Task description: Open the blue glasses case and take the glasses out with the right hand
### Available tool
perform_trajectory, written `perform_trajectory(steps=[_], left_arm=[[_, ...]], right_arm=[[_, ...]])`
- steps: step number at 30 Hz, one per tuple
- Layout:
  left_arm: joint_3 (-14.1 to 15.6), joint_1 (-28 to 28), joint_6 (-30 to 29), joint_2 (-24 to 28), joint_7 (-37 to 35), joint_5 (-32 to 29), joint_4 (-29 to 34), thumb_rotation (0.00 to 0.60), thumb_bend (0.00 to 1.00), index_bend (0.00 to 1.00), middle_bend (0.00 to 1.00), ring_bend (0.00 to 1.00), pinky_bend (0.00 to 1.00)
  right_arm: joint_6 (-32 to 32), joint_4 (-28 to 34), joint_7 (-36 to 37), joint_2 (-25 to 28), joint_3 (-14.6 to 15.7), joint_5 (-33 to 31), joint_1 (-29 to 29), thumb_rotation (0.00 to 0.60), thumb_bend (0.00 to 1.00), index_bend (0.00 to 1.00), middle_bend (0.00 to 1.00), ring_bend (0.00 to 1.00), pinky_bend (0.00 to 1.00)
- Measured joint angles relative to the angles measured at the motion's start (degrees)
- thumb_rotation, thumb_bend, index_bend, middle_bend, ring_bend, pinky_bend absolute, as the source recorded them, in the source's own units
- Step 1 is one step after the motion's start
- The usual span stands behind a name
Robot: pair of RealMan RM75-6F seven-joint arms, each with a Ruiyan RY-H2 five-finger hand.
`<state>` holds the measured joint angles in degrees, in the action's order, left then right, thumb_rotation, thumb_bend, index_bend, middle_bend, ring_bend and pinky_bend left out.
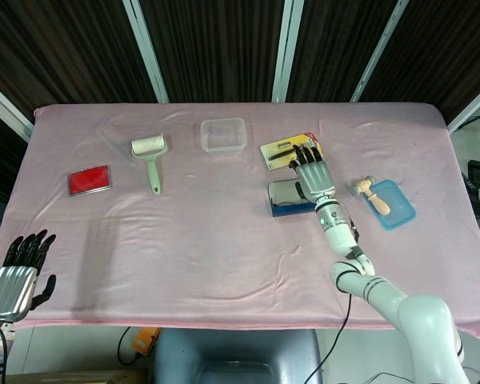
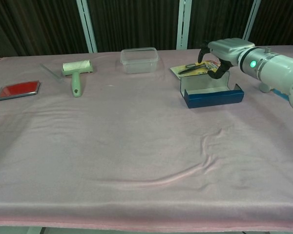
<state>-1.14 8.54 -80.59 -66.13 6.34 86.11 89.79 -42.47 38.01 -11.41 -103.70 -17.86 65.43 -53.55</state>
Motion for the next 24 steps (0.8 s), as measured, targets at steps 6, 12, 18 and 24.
perform_trajectory(steps=[6, 12, 18, 24], left_arm=[[0.4, -0.11, -0.33, 0.11, -0.09, 0.76, 0.22, 0.6, 0.43, 0.0, 0.0, 0.0, 0.03], [0.71, -0.14, -0.49, 0.1, 0.05, 1.35, 0.44, 0.6, 0.43, 0.0, 0.0, 0.0, 0.03], [1.01, -0.12, -0.58, 0.04, 0.07, 1.94, 0.37, 0.6, 0.43, 0.0, 0.0, 0.0, 0.03], [1.12, -0.04, -0.44, 0.19, -0.35, 2.05, 0.29, 0.6, 0.43, 0.0, 0.0, 0.0, 0.03]], right_arm=[[-5.31, 9.78, 4.99, 6.0, 2.99, 5.15, 4.06, 0.6, 0.55, 0.36, 0.05, 0.01, 0.0], [-8.41, 21.99, 6.87, 13.74, 8.21, 9.64, 9.04, 0.6, 0.55, 0.39, 0.05, 0.0, 0.0], [-7.24, 24.91, 3.25, 13.61, 9.81, 9.49, 9.72, 0.6, 0.55, 0.41, 0.05, 0.0, 0.0], [-5.36, 23.68, -1.34, 10.14, 8.87, 6.5, 8.37, 0.6, 0.55, 0.41, 0.05, 0.0, 0.0]])
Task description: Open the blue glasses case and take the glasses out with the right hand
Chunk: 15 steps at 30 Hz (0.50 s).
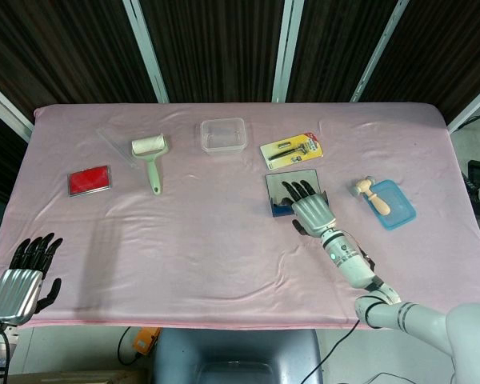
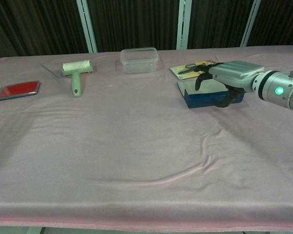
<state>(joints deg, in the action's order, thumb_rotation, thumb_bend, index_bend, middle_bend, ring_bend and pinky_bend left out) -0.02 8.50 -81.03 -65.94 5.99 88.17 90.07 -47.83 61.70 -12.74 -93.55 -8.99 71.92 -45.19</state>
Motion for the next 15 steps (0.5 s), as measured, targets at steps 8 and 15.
perform_trajectory(steps=[8, 15], left_arm=[[-0.11, -0.18, -0.49, 0.3, -0.75, -0.01, -0.01, 0.6, 0.43, 0.0, 0.0, 0.0, 0.03], [0.03, -0.3, -0.84, 0.47, -1.24, 0.43, -0.02, 0.6, 0.43, 0.0, 0.0, 0.0, 0.03]], right_arm=[[1.27, -0.95, -5.81, -2.83, -1.24, -3.39, -1.69, 0.6, 0.55, 0.42, 0.05, 0.0, 0.0], [1.1, -0.29, -8.02, -2.83, -1.54, -5.37, -1.65, 0.6, 0.55, 0.43, 0.05, 0.0, 0.0]])
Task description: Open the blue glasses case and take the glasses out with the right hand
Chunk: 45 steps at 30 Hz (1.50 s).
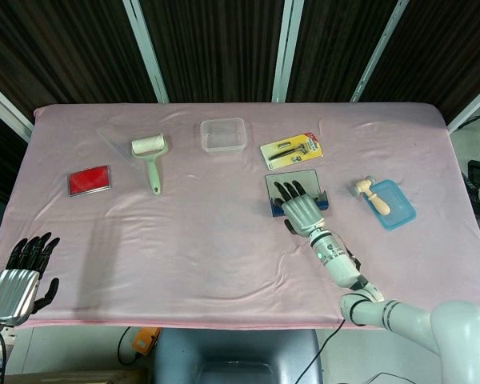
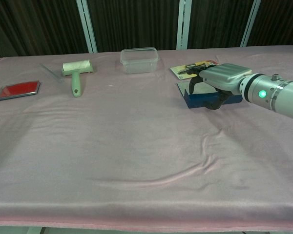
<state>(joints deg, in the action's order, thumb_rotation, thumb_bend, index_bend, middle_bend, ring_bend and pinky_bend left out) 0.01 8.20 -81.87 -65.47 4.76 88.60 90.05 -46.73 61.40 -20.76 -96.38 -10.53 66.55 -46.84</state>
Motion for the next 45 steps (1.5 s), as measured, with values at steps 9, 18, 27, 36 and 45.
perform_trajectory(steps=[9, 18, 27, 36, 45], left_arm=[[0.06, -0.09, -0.21, 0.11, -0.36, 0.21, -0.06, 0.6, 0.43, 0.0, 0.0, 0.0, 0.03], [0.03, -0.19, -0.51, 0.25, -0.69, 0.36, -0.11, 0.6, 0.43, 0.0, 0.0, 0.0, 0.03], [0.21, -0.29, -0.68, 0.18, -0.47, 0.7, -0.04, 0.6, 0.44, 0.0, 0.0, 0.0, 0.03], [0.5, -0.4, -0.87, -0.08, 0.29, 1.27, 0.07, 0.6, 0.43, 0.0, 0.0, 0.0, 0.03], [0.73, -0.35, -0.62, -0.51, 1.4, 1.54, 0.15, 0.6, 0.43, 0.0, 0.0, 0.0, 0.03]], right_arm=[[0.22, 1.1, -1.19, -0.03, 0.32, -0.74, -0.13, 0.6, 0.55, 0.46, 0.05, 0.0, 0.0], [-1.16, 4.88, -2.3, 0.43, 2.39, 2.25, 0.05, 0.6, 0.55, 0.47, 0.05, 0.0, 0.0], [-3.31, 9.54, -3.39, 3.15, 5.68, 5.95, 1.75, 0.6, 0.55, 0.47, 0.05, 0.0, 0.0], [-7.77, 15.19, -2.01, 10.84, 12.62, 13.0, 6.81, 0.6, 0.55, 0.47, 0.05, 0.0, 0.0], [-11.18, 14.16, 3.67, 14.49, 15.63, 17.64, 10.61, 0.6, 0.55, 0.46, 0.05, 0.0, 0.0]])
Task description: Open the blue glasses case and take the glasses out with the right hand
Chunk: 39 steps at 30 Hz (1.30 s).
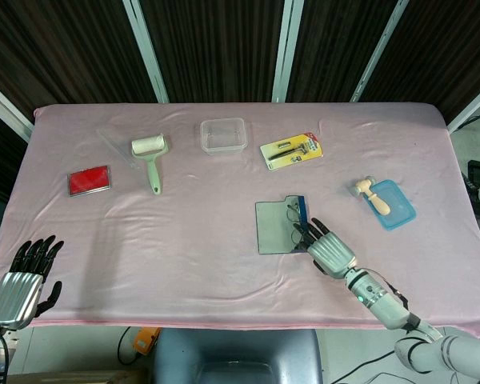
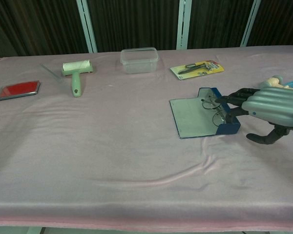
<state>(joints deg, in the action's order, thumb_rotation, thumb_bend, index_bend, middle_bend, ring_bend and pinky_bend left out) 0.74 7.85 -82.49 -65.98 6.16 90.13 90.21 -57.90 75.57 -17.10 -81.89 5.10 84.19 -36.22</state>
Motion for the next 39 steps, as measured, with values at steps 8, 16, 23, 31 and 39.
perform_trajectory(steps=[8, 16, 23, 31, 39], left_arm=[[0.05, 0.09, 0.28, -0.34, 0.93, -0.09, 0.07, 0.6, 0.43, 0.0, 0.0, 0.0, 0.03], [-0.11, 0.27, 0.86, -0.82, 2.03, -0.68, 0.09, 0.6, 0.43, 0.0, 0.0, 0.0, 0.03], [-0.2, 0.65, 1.78, -1.39, 3.07, -1.21, 0.05, 0.6, 0.43, 0.0, 0.0, 0.0, 0.03], [-0.42, 0.96, 2.5, -1.51, 3.45, -2.04, 0.06, 0.6, 0.43, 0.0, 0.0, 0.0, 0.03], [-0.5, 0.94, 2.47, -1.26, 3.11, -2.36, 0.13, 0.6, 0.43, 0.0, 0.0, 0.0, 0.03]], right_arm=[[-1.21, -2.96, 4.69, 1.72, 0.31, 1.26, 1.95, 0.6, 0.55, 0.46, 0.05, 0.0, 0.0], [0.63, -8.25, 8.63, 1.58, -0.76, 0.58, 2.39, 0.6, 0.55, 0.46, 0.05, 0.0, 0.0], [4.75, -12.84, 9.46, -0.52, -3.9, -1.94, 0.52, 0.6, 0.55, 0.46, 0.05, 0.0, 0.0], [9.64, -16.9, 5.35, -4.25, -8.49, -6.53, -3.05, 0.6, 0.55, 0.46, 0.05, 0.0, 0.0], [12.64, -18.92, 1.63, -6.85, -12.06, -10.92, -6.02, 0.6, 0.55, 0.45, 0.05, 0.0, 0.0]])
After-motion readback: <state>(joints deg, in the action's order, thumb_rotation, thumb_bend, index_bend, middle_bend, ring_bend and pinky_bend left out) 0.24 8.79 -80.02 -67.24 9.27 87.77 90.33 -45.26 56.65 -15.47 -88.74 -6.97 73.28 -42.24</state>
